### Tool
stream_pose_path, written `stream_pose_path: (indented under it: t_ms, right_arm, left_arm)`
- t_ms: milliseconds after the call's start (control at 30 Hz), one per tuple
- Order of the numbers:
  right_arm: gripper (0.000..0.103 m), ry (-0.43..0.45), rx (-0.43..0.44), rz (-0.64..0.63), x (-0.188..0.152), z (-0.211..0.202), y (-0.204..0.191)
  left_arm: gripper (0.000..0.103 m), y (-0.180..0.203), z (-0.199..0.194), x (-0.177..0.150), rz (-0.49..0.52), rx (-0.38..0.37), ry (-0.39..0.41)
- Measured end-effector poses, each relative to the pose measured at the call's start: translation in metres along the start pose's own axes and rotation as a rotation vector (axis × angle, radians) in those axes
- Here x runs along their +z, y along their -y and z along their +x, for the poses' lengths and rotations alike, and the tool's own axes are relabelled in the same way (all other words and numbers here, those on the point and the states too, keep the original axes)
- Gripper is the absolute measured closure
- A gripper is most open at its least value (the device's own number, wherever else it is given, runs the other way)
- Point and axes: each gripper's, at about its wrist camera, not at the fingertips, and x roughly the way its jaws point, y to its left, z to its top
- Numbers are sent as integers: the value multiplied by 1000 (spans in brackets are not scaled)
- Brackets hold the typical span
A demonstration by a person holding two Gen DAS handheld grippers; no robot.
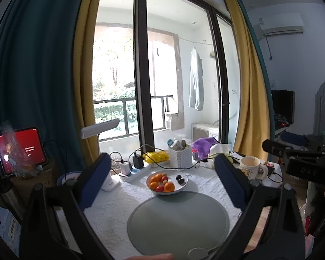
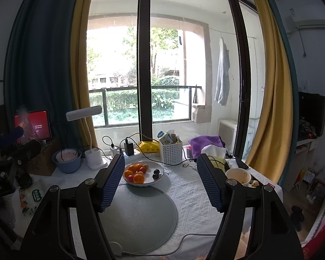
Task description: Organize fruits
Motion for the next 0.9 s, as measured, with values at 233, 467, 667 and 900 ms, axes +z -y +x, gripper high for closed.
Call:
stream_pose_path:
  t_ms: [233,467,667,900]
  right_arm:
    - [31,0,-2,0,0,0,0]
    - [31,-1,-1,0,0,0,1]
    - [31,0,-1,0,0,0,1]
    - [31,-2,1,-1,-1,0,2]
  left_arm:
    - [6,0,-1,0,2,-2,1]
    - [6,0,-2,1,1,-5,4]
    - [6,1,-2,1,0,-9,10]
    - [6,1,-3,2,3,-17,11]
